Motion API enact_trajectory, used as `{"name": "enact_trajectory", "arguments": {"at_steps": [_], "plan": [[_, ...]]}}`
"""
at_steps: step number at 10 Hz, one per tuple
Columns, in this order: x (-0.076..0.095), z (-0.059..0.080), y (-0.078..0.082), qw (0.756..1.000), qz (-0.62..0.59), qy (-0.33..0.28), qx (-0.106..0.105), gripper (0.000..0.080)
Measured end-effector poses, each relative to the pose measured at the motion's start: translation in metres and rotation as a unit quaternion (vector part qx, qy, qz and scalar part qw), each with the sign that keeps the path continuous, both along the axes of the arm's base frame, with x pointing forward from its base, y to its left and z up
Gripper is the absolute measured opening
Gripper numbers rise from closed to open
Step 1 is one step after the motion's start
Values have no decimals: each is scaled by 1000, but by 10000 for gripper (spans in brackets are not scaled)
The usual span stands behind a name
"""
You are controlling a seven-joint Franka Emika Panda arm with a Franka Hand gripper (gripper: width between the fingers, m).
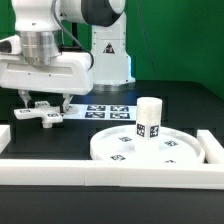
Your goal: Assemble round table
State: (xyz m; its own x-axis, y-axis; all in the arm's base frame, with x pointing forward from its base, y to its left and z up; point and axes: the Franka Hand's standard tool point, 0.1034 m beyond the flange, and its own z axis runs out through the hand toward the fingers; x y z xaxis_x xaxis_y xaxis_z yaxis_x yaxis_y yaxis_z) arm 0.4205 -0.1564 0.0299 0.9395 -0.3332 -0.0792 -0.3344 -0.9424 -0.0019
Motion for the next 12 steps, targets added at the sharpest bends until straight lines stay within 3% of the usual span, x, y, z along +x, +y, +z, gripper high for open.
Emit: {"name": "enact_trajectory", "arguments": {"at_steps": [4, 5, 9, 10, 12], "plan": [[-2, -4, -1, 1000, 0, 2, -2, 608], [-2, -4, -1, 1000, 0, 2, -2, 441], [1, -3, 3, 1000, 3, 1, -2, 442], [5, -2, 12, 1000, -4, -1, -1, 442], [20, 10, 52, 999, -33, -6, 6, 442]]}}
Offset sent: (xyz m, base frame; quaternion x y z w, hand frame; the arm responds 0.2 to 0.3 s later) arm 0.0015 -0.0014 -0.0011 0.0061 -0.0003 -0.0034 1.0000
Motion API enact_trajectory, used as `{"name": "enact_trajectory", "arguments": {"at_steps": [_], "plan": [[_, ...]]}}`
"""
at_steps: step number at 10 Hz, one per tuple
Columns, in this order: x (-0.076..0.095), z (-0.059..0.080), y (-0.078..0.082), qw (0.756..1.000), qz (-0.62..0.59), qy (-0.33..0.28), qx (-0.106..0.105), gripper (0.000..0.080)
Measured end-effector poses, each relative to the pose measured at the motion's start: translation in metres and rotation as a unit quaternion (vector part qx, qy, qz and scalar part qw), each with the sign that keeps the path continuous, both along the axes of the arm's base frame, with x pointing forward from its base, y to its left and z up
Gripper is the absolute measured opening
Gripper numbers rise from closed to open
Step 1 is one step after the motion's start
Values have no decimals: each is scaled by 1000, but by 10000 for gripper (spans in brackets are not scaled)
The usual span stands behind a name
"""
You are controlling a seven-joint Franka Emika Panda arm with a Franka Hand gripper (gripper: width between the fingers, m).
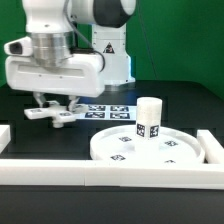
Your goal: Assemble round table
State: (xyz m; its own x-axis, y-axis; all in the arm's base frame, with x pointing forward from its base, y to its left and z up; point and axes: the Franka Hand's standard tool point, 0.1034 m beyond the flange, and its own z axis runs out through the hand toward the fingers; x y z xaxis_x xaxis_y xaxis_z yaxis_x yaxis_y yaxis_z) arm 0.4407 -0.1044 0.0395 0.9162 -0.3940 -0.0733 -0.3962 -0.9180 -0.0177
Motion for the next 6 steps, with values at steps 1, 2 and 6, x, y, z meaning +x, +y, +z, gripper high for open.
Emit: {"name": "enact_trajectory", "arguments": {"at_steps": [1, 2, 6], "plan": [[10, 11, 24, 1000, -17, -6, 5, 442], [19, 23, 44, 999, -30, -14, 8, 443], [32, 48, 80, 998, -58, -10, 26, 443]]}}
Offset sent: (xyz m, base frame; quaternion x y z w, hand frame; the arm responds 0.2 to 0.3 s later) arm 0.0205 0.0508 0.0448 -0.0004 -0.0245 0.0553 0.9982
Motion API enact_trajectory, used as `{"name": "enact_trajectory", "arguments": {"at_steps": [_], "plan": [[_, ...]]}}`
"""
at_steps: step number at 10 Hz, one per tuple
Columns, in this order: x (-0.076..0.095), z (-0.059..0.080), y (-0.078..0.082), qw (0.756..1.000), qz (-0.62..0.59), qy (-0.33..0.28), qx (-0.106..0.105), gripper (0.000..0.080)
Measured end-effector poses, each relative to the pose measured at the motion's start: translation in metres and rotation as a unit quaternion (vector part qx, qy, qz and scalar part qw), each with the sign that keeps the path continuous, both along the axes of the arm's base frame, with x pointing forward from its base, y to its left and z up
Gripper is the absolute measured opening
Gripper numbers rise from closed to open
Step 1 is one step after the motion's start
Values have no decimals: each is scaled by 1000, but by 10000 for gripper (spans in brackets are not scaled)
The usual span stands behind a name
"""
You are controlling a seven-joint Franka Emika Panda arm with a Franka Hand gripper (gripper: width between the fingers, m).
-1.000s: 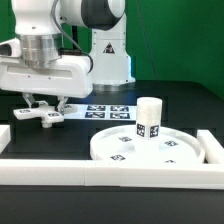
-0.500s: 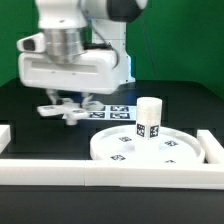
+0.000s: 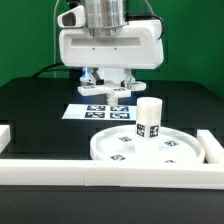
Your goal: Assemble round table
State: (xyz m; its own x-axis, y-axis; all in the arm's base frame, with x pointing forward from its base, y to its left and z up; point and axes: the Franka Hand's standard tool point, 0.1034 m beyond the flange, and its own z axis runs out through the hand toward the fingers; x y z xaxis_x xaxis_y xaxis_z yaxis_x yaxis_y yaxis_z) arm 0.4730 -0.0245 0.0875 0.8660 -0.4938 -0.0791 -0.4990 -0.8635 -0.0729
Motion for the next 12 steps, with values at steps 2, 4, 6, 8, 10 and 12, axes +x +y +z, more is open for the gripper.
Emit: {"name": "enact_trajectory", "arguments": {"at_steps": [2, 4, 6, 8, 10, 12], "plan": [[0, -1, 1, 1000, 0, 1, 0, 445], [18, 21, 20, 1000, 14, 7, 11, 445], [46, 41, 46, 1000, 17, -6, 13, 445], [58, 51, 64, 1000, 20, -7, 15, 445], [57, 50, 62, 1000, 19, -6, 15, 445], [65, 52, 65, 999, 50, -2, 17, 445]]}}
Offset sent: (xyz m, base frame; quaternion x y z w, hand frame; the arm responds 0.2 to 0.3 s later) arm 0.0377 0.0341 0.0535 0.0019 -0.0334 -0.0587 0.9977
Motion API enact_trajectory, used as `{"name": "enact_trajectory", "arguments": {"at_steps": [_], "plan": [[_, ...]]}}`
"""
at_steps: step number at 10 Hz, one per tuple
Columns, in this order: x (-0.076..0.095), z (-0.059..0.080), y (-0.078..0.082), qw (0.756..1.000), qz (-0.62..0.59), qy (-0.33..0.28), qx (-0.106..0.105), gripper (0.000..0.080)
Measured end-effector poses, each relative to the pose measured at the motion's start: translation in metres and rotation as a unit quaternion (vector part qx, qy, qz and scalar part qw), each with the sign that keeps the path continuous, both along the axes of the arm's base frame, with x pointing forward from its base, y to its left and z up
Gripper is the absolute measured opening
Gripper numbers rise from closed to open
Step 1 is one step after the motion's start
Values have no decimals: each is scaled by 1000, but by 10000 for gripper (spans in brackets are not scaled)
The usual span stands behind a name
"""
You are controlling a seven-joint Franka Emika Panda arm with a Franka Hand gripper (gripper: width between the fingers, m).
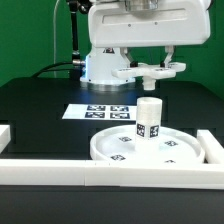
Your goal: Assemble round table
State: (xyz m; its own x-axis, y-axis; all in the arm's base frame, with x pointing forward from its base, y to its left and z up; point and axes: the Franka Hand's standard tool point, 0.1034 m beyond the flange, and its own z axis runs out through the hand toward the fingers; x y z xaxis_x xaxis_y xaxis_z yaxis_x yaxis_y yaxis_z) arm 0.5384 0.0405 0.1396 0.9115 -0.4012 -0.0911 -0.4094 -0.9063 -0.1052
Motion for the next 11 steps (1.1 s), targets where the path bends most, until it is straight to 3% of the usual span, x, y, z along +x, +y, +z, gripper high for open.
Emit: {"name": "enact_trajectory", "arguments": {"at_steps": [3, 11], "plan": [[27, 6, 3, 999, 46, -1, 4, 445], [25, -8, -6, 996, 88, 5, -7, 445]]}}
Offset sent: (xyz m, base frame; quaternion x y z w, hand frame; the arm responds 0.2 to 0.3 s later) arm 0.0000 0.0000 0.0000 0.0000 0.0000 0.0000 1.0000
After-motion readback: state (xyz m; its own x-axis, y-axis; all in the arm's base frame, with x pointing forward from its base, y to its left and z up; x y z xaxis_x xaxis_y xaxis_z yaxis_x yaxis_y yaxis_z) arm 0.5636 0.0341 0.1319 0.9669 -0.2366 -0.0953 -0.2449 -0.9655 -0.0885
